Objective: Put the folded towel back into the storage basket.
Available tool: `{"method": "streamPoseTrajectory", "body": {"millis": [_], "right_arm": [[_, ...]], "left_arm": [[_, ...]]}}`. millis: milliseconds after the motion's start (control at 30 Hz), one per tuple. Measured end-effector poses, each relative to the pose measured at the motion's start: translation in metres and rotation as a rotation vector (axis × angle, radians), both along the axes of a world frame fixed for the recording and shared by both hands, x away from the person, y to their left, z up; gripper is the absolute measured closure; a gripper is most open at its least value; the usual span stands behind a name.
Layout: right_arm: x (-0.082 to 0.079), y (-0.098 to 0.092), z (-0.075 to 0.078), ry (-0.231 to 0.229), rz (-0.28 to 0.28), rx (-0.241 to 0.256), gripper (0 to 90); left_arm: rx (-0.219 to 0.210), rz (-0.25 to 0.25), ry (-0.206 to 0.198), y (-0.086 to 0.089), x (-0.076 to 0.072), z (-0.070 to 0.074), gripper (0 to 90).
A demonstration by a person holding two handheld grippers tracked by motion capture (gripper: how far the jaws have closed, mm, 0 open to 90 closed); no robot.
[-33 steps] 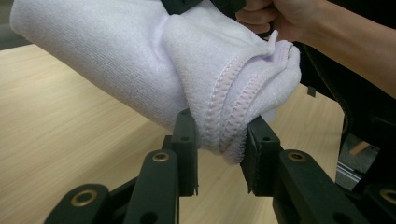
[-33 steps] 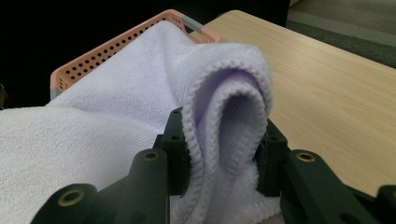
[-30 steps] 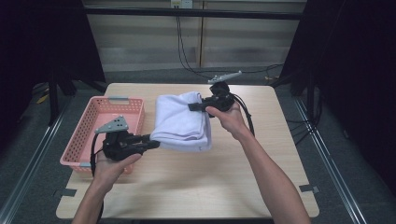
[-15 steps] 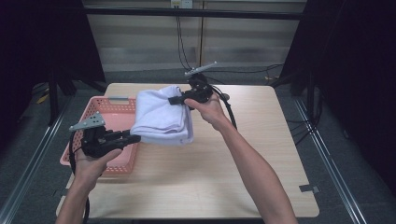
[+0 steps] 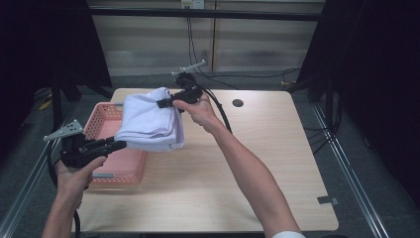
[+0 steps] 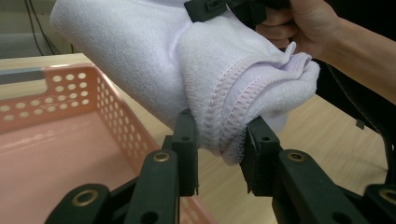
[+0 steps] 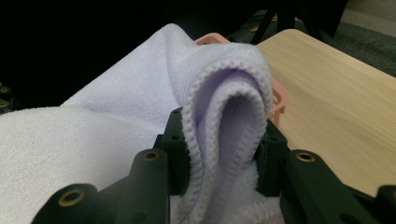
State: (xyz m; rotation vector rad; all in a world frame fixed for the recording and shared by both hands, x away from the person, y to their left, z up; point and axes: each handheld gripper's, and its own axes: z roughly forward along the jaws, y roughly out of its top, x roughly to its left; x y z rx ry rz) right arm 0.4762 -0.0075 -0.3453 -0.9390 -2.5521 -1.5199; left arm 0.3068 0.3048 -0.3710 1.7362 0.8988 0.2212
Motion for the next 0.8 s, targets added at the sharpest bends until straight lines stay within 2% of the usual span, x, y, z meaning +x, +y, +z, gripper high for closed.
{"method": "streamPoseTrajectory", "body": {"millis": [133, 300, 367, 433, 500, 600, 800], "right_arm": [[0.002, 0.017, 0.003, 0.006, 0.013, -0.004, 64.0], [0.006, 0.038, 0.008, 0.012, 0.032, -0.009, 63.9], [0.007, 0.046, 0.011, 0.010, 0.039, -0.010, 64.0], [0.007, 0.053, 0.014, 0.017, 0.038, 0.004, 64.0], [0.008, 0.061, 0.014, 0.017, 0.041, -0.006, 64.0], [0.008, 0.071, 0.014, 0.025, 0.045, -0.006, 64.0], [0.006, 0.093, 0.003, 0.059, 0.032, -0.003, 64.2]], "left_arm": [[-0.012, 0.028, 0.013, 0.019, -0.002, 0.000, 70.0], [-0.012, 0.052, 0.004, 0.036, -0.004, 0.007, 70.1], [0.022, 0.074, -0.007, 0.041, -0.007, 0.010, 70.1], [0.015, 0.080, -0.008, 0.047, -0.009, 0.009, 70.2], [0.007, 0.090, -0.005, 0.053, -0.010, 0.009, 70.2], [-0.005, 0.106, -0.005, 0.062, -0.014, 0.008, 70.2], [0.026, 0.136, 0.011, 0.079, -0.018, 0.004, 70.3]]}}
